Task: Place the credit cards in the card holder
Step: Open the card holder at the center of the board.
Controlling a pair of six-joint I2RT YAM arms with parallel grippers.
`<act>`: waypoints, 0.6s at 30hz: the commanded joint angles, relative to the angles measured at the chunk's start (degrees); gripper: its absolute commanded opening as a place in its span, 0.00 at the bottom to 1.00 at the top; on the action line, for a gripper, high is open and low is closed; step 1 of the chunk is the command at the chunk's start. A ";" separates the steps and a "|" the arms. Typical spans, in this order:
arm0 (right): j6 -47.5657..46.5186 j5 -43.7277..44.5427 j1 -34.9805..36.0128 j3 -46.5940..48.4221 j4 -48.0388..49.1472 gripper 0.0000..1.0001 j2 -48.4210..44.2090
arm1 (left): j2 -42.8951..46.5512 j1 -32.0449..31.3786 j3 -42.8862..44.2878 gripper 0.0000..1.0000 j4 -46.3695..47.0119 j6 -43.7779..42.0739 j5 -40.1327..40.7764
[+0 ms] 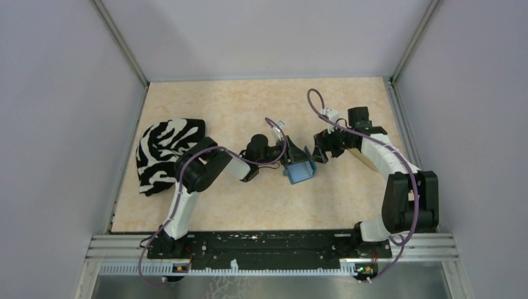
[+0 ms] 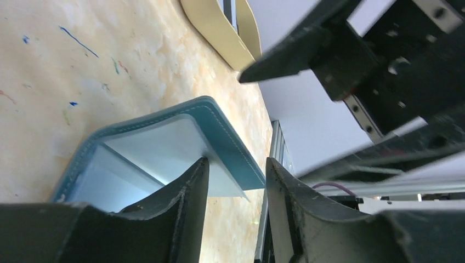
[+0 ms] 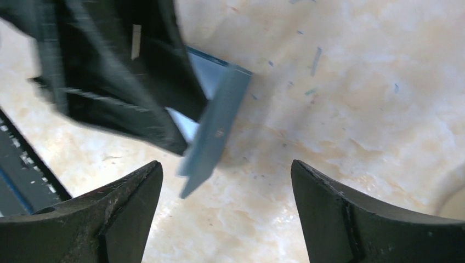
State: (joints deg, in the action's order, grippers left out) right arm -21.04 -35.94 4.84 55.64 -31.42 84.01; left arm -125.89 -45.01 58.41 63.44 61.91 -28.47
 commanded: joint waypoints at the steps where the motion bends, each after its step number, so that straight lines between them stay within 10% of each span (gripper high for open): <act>1: -4.08 -8.48 0.83 1.38 -0.58 0.87 -3.93 | -2.44 -0.49 2.75 0.47 1.78 2.88 2.84; 18: -3.86 3.33 2.14 -0.29 2.49 0.76 -0.58 | -5.98 -0.58 7.12 0.40 -1.05 7.06 7.21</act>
State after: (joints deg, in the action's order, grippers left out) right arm -25.34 -37.82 6.07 55.51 -31.92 82.15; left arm -130.69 -45.30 63.92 62.54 67.96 -23.07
